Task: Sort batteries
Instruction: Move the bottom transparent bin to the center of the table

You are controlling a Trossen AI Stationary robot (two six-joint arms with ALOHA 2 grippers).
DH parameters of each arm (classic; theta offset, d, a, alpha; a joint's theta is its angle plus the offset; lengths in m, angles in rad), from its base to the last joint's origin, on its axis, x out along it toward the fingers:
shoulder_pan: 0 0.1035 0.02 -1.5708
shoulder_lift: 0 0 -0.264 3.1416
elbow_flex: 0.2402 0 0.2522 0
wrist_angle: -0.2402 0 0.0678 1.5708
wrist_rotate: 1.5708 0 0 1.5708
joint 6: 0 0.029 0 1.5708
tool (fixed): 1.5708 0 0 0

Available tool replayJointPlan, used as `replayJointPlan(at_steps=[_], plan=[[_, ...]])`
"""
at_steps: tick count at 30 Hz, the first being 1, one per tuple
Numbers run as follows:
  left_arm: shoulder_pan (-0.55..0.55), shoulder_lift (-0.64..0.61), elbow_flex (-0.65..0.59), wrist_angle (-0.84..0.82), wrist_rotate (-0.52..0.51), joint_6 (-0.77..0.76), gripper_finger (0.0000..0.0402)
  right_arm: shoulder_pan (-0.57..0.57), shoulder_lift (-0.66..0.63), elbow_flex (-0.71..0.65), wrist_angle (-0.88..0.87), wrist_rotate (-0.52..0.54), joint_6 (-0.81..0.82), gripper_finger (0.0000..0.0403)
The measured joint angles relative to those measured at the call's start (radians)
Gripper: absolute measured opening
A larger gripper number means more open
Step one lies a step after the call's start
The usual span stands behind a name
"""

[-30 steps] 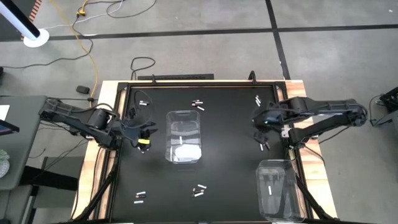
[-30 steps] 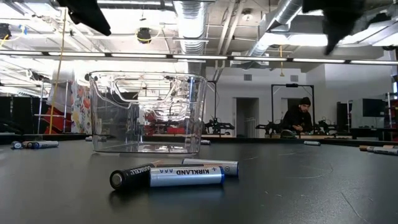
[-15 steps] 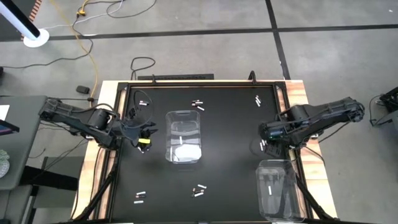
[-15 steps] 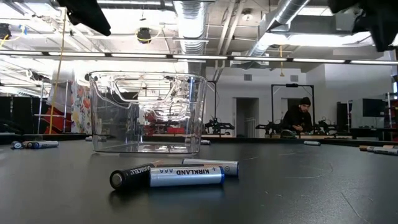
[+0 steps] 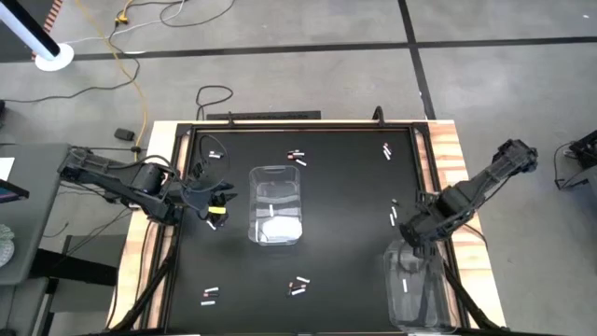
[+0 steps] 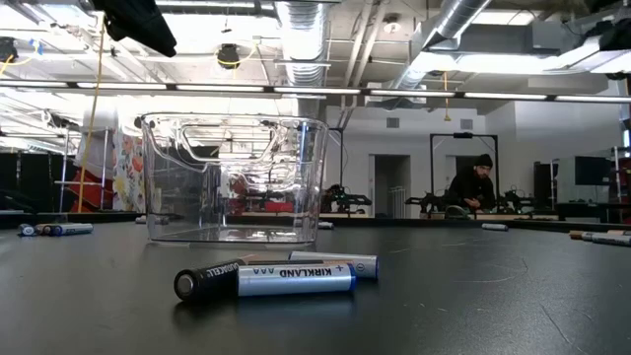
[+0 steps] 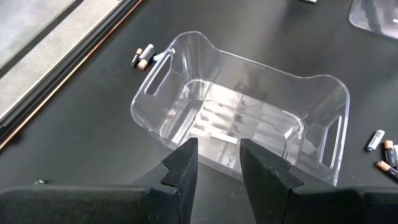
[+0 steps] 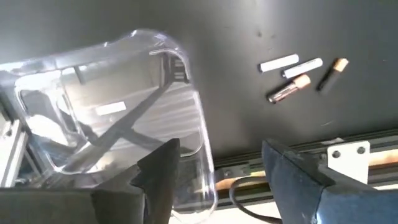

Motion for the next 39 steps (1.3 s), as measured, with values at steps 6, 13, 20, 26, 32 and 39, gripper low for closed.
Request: replayJointPlan(at_steps=[6,13,20,26,32,39], plan=[[0.000,0.000,0.000,0.001,-0.007,-0.001,0.0116,0.070,0.000,-0.074,0.104,-0.007,0.038,0.0238],[0.000,0.000,0.000,0.000,-0.007,-0.016,0.0116,0.085,0.000,-0.171,0.190,-0.007,0.048,0.0232],[0.000,0.000,0.000,0.000,-0.007,-0.030,0.0116,0.084,0.000,-0.285,0.313,-0.016,0.050,0.0232],[0.000,0.000,0.000,0.000,-0.007,-0.030,0.0116,0.083,0.000,-0.366,0.369,-0.059,0.050,0.0231],[0.000,0.000,0.000,0.000,-0.007,-0.030,0.0116,0.085,0.000,-0.409,0.423,-0.064,0.047,0.0191],[0.000,0.000,0.000,0.000,-0.006,-0.030,0.0116,0.085,0.000,-0.456,0.442,-0.100,0.046,0.0087]])
